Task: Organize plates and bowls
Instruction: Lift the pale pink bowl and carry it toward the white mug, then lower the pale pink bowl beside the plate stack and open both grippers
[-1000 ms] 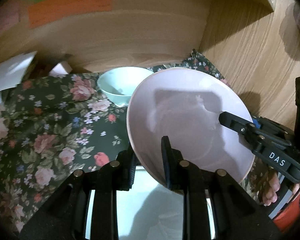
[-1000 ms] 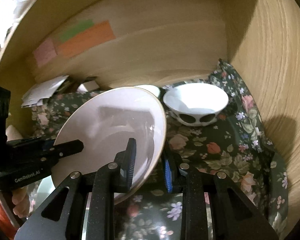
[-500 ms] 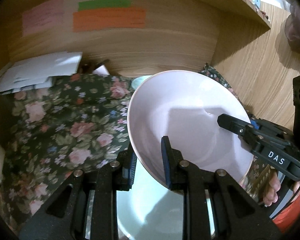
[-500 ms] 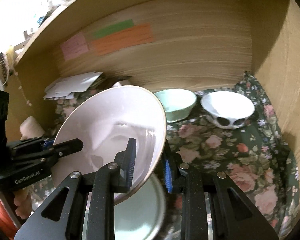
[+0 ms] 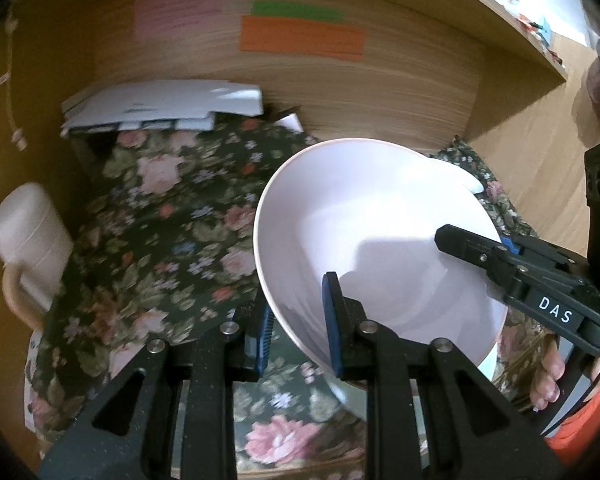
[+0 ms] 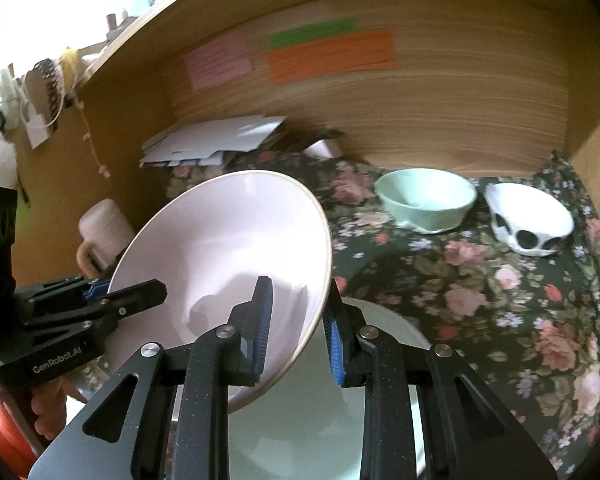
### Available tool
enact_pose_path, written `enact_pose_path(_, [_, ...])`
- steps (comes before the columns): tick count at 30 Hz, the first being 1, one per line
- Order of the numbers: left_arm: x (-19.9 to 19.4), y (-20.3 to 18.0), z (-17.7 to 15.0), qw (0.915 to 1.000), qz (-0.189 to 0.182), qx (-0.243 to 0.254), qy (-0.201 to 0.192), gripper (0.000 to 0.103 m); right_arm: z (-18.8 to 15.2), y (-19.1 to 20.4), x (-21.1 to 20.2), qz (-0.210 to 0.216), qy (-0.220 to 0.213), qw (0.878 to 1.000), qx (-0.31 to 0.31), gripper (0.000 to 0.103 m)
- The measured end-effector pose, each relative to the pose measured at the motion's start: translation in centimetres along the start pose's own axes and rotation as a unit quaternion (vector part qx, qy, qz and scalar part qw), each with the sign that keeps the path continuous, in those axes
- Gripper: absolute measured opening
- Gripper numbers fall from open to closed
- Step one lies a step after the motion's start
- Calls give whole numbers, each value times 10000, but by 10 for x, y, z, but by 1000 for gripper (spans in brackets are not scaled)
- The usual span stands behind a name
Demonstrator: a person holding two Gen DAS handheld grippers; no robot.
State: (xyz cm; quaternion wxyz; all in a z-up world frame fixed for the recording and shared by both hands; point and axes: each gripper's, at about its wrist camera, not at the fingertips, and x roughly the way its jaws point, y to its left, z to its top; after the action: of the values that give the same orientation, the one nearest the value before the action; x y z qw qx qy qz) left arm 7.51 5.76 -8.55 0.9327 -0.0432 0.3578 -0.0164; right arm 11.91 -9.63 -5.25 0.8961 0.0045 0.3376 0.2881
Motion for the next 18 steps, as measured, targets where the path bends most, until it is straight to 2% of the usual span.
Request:
enact_pose_path(10, [-14, 43, -23, 9993, 177, -341, 35, 23, -3, 41, 27, 216, 269, 9991, -229, 23])
enact_pose_path(18, [-12, 80, -42, 9974, 292, -623, 216, 23, -9, 67, 53, 362, 548, 9972, -362, 23])
